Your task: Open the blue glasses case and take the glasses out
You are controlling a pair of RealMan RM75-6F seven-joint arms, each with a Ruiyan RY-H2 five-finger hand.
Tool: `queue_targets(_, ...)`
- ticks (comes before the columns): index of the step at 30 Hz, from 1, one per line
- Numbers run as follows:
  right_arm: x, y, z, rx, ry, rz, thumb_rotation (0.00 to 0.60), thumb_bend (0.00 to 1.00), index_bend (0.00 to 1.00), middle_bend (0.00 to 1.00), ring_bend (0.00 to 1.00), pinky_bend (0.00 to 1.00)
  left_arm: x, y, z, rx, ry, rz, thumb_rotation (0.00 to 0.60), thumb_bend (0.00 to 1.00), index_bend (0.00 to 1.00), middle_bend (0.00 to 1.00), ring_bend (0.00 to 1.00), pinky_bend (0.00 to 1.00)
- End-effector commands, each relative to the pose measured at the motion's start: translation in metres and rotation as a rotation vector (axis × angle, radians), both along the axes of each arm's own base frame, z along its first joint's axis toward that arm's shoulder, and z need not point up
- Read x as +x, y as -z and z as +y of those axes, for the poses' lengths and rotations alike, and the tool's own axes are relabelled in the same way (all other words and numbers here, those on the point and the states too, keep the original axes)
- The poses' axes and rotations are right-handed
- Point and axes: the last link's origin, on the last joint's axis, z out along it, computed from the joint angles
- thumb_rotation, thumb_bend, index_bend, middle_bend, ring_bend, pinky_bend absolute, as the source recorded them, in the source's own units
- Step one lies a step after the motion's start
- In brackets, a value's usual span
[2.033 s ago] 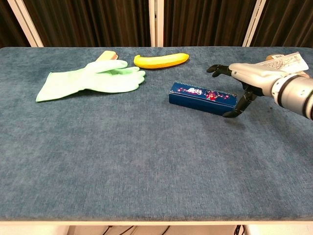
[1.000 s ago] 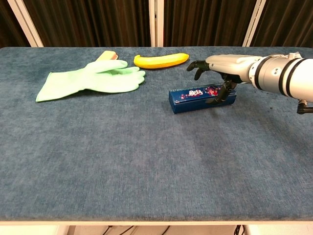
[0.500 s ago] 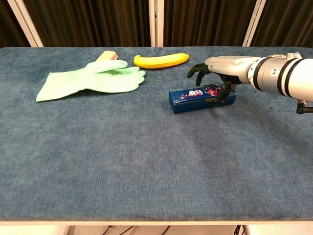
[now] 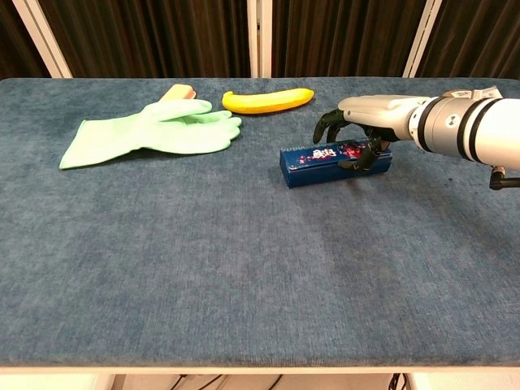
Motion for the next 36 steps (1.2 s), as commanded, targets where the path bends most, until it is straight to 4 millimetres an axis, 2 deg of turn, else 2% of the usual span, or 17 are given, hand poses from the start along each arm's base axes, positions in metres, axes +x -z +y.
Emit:
queue_targets(1, -0.001, 0.0, 0.001, 0.002, -0.002, 0.006, 0.6, 0.47, 0.31, 0.34, 0.01, 0.0, 0.0, 0.0, 0.0, -0.001, 0.0, -0.001, 0.6, 0.37, 0.66, 0.67, 0.43, 0.34)
queue_targets(8, -0.005, -0.007, 0.01, 0.018, -0.02, 0.032, 0.6, 0.54, 0.39, 0.41, 0.06, 0.0, 0.0, 0.0, 0.0, -0.001, 0.0, -0.003, 0.6, 0.37, 0.66, 0.67, 0.43, 0.34)
queue_targets(14, -0.013, -0.026, 0.025, 0.06, 0.004, 0.048, 0.6, 0.6, 0.42, 0.43, 0.09, 0.0, 0.0, 0.0, 0.0, -0.002, 0.001, -0.001, 0.6, 0.37, 0.66, 0.67, 0.43, 0.34)
queue_targets(19, -0.009, -0.03, 0.019, 0.049, 0.018, 0.039, 0.6, 0.6, 0.42, 0.43, 0.09, 0.0, 0.0, 0.0, 0.0, -0.001, 0.001, 0.003, 0.6, 0.37, 0.66, 0.67, 0.43, 0.34)
queue_targets(21, -0.005, -0.026, 0.013, 0.034, 0.016, 0.035, 0.6, 0.54, 0.39, 0.41, 0.09, 0.0, 0.0, 0.0, 0.0, 0.0, 0.0, 0.004, 0.6, 0.37, 0.66, 0.67, 0.43, 0.34)
queue_targets(23, -0.002, -0.021, 0.007, 0.018, 0.009, 0.034, 0.6, 0.5, 0.31, 0.37, 0.09, 0.0, 0.0, 0.0, 0.0, 0.001, -0.001, 0.006, 0.6, 0.37, 0.66, 0.67, 0.43, 0.34)
queue_targets(25, 0.001, -0.015, 0.001, -0.002, 0.0, 0.032, 0.6, 0.48, 0.16, 0.28, 0.06, 0.0, 0.0, 0.0, 0.0, 0.001, -0.002, 0.007, 0.6, 0.37, 0.66, 0.67, 0.43, 0.34)
queue_targets(28, 0.005, -0.01, -0.005, -0.034, -0.016, 0.035, 0.6, 0.47, 0.01, 0.13, 0.0, 0.0, 0.0, 0.0, 0.0, 0.001, -0.002, 0.006, 0.6, 0.37, 0.66, 0.67, 0.43, 0.34)
queue_targets(32, 0.006, -0.017, -0.005, -0.093, -0.046, 0.019, 0.6, 0.46, 0.0, 0.06, 0.0, 0.0, 0.0, 0.0, 0.0, 0.001, -0.002, 0.002, 0.6, 0.37, 0.66, 0.67, 0.43, 0.34)
queue_targets(36, -0.007, -0.035, 0.01, -0.11, -0.064, 0.013, 0.6, 0.46, 0.0, 0.06, 0.0, 0.0, 0.0, 0.0, 0.0, 0.0, -0.001, -0.002, 0.6, 0.37, 0.66, 0.67, 0.43, 0.34)
